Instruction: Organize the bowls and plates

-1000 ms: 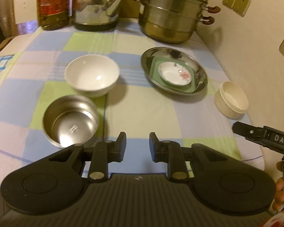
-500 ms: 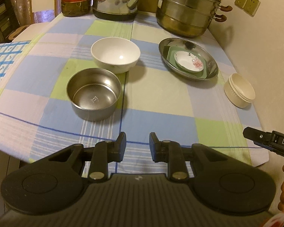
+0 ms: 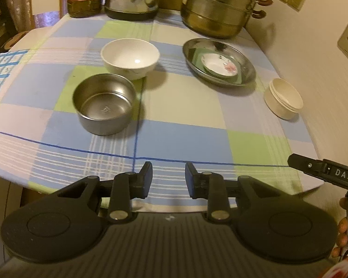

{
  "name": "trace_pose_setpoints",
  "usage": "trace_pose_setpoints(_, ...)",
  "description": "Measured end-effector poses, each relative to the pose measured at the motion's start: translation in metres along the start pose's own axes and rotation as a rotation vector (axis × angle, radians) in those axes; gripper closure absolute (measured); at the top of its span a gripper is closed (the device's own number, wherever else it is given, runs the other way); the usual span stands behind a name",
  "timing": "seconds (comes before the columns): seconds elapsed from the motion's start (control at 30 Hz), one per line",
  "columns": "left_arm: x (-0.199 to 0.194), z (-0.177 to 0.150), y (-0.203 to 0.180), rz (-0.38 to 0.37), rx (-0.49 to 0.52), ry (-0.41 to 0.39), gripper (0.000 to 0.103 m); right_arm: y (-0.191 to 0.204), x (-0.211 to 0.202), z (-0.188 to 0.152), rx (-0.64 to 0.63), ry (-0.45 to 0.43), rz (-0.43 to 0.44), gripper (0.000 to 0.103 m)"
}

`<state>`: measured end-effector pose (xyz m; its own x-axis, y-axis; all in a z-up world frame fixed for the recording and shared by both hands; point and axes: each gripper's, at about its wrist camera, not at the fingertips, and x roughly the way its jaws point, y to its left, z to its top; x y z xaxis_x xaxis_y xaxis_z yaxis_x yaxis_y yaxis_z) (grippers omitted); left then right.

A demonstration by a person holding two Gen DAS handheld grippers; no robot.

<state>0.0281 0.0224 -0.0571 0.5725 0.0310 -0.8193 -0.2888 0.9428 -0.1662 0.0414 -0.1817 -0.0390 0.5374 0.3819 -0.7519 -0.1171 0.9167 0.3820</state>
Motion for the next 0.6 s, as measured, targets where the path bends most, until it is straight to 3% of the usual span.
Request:
trace_pose_setpoints(0.37,0.013,0.006,-0.026,-0.072,0.064,0.015,0.076,-0.016,-0.007,-0.006,0.041,0.000,-0.028,0.037)
trace_pose_setpoints(0.6,0.025,0.016,-0.046,-0.144,0.116,0.025,0.076,-0.025,-0.011,-0.004,0.070,-0.004,-0.057,0.029)
